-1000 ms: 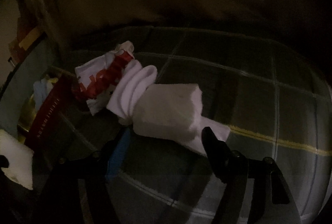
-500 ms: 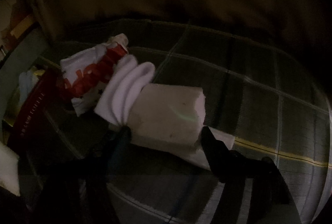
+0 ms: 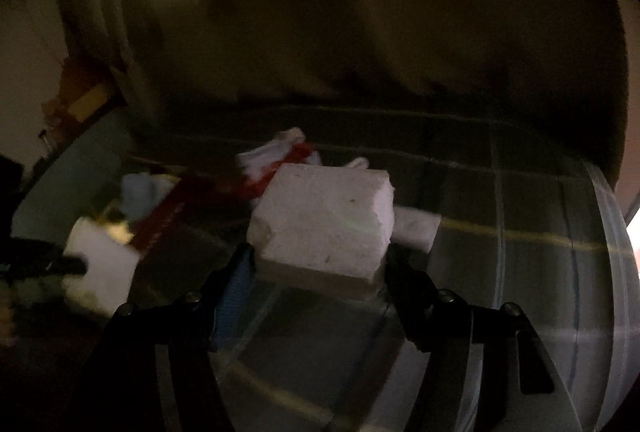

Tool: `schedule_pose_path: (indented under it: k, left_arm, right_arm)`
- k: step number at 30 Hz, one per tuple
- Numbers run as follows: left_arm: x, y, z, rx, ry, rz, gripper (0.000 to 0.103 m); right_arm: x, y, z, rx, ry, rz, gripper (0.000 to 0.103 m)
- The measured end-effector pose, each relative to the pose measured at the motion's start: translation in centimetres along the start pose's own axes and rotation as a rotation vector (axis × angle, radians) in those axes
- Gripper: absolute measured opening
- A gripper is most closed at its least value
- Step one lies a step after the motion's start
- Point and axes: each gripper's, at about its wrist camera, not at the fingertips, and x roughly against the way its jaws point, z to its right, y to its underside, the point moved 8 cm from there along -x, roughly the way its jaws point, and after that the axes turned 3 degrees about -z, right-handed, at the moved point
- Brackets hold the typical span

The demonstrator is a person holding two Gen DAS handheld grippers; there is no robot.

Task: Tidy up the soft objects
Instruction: 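Grasp a white folded cloth with the right tool and lift it while left holds the yellow sock, then carry the white cloth with right into the box while left lowers the yellow sock in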

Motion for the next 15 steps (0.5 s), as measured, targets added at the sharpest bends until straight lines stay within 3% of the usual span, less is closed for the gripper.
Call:
schedule_pose_path:
  k: [7, 15]
  left_arm:
    - [6.2, -0.1, -7.6, 0.057, -0.187, 0.087, 0.021]
    - [5.7, -1.6, -15.9, 0.074, -0.277, 0.064, 0.021]
  right_arm:
    - [2.7, 2.0, -3.1, -0.042, -0.073, 0.019, 0.062]
    - [1.5, 1.5, -6.8, -0.014, -0.118, 0.004, 0.062]
